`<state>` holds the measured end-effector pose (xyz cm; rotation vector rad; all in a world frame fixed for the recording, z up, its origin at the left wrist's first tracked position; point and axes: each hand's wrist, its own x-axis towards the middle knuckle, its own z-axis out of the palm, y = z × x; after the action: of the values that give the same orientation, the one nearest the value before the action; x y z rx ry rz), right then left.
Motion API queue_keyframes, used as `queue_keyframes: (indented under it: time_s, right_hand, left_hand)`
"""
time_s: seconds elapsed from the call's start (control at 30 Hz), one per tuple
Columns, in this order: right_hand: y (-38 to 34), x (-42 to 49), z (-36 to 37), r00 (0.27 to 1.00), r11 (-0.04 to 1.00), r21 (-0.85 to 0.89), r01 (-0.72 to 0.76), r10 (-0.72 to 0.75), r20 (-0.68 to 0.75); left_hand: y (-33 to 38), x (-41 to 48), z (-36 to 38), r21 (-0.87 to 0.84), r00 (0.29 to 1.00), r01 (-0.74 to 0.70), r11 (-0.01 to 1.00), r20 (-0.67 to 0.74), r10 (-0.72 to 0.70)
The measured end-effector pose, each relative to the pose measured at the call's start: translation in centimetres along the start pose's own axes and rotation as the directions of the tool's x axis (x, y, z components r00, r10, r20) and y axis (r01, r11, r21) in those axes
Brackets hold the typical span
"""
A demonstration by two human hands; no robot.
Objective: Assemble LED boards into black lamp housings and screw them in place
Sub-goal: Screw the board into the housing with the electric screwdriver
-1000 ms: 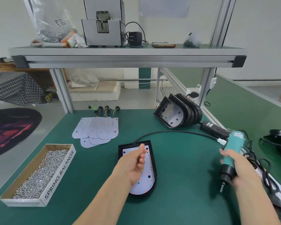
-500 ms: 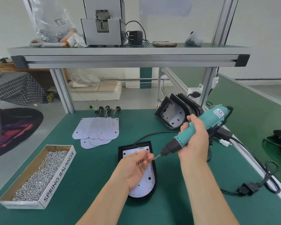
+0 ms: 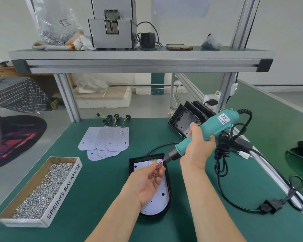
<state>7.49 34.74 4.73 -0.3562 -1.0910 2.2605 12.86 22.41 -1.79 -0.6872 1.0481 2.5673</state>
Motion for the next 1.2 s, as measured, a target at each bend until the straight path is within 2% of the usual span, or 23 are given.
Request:
queue_keyframes:
  time_s: [0.67, 1.2]
  right_hand:
    - [0.5, 0.3, -0.4, 0.999, 0.999, 0.012, -0.039, 0.039, -0.019]
    - [1.2, 0.4, -0.6, 0.999, 1.0, -0.031, 0.006, -0.007, -0.045]
  left_hand:
    - [0.0, -0.1, 0.5, 0.023, 0.999, -0.018, 1.0, -0.028, 0.019]
    - [-0.2, -0.4, 0.8, 0.008, 0.998, -0.056, 0.998, -0.034, 0.056]
